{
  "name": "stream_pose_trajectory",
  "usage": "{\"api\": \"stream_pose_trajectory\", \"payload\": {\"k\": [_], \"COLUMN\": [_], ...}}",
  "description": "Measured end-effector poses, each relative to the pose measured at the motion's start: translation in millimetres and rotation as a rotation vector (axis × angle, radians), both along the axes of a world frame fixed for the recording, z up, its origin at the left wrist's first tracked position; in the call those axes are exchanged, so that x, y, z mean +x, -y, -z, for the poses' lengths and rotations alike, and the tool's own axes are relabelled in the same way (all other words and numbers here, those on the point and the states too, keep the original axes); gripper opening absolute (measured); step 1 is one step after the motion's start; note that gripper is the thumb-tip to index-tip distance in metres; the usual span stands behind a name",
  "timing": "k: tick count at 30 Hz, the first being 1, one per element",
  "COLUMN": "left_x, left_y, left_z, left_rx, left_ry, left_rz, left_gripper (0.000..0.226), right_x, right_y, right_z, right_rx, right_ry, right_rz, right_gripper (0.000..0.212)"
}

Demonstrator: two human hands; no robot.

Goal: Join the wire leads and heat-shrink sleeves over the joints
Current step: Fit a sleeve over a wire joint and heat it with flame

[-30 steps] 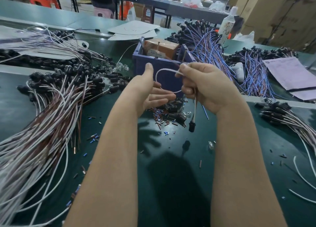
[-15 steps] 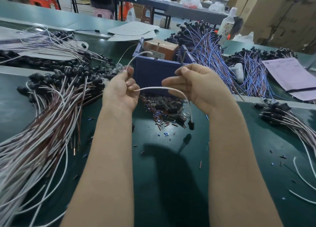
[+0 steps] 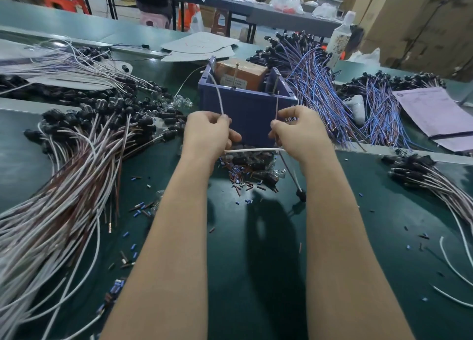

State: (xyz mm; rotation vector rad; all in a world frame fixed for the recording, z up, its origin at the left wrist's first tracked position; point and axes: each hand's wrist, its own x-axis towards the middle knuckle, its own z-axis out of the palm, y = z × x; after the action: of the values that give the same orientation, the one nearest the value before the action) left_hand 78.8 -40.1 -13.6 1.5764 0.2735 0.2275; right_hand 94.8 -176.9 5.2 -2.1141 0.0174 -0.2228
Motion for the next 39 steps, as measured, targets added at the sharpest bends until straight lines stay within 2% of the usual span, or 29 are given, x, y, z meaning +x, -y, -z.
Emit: {"api": "stream_pose_trajectory", "payload": {"k": [2, 4, 6, 8, 13, 18, 23, 28, 33, 39], "left_x": [-0.7, -0.2, 0.7, 1.8, 0.9, 0.1, 1.8, 0.8, 1.2, -0.4], "left_y": [3.2, 5.6, 5.9, 5.1, 8.5, 10.3, 6.4, 11.2, 12.2, 17.8], "left_z": [0.2, 1.5, 1.9, 2.1, -0.7, -3.4, 0.0, -5.4, -4.4, -4.5], "left_rx": [0.082, 0.146, 0.18, 0.193, 0.205, 0.264, 0.428, 0.448, 0.482, 0.461], "left_ry": [0.019, 0.041, 0.053, 0.05, -0.01, -0.018, 0.053, 0.107, 0.123, 0.268], "left_rz": [0.071, 0.119, 0.133, 0.138, 0.132, 0.084, -0.02, 0.03, 0.056, 0.172], "left_gripper": [0.01, 0.022, 0.037, 0.042, 0.019, 0.011, 0.019, 0.05, 0.051, 0.059], "right_x": [-1.5, -2.4, -2.6, -3.3, -2.5, -2.1, -1.4, -1.5, -0.9, 2.1], "right_y": [-2.6, -3.6, -3.4, -3.0, -1.9, -0.4, -1.6, -2.7, -1.4, -1.1], "right_z": [-0.9, -2.2, -3.2, -3.5, -4.1, -4.7, -5.4, -5.0, -4.6, -3.1], "right_rx": [-0.034, -0.052, -0.064, -0.071, -0.064, -0.073, -0.081, -0.07, -0.065, -0.051], "right_ry": [0.005, 0.031, 0.043, 0.052, 0.067, 0.094, 0.1, 0.1, 0.099, 0.098], "right_rz": [-0.017, -0.031, -0.042, -0.054, -0.053, -0.009, -0.004, -0.011, -0.015, -0.01], "right_gripper": [0.028, 0.035, 0.035, 0.036, 0.035, 0.034, 0.035, 0.034, 0.033, 0.036]}}
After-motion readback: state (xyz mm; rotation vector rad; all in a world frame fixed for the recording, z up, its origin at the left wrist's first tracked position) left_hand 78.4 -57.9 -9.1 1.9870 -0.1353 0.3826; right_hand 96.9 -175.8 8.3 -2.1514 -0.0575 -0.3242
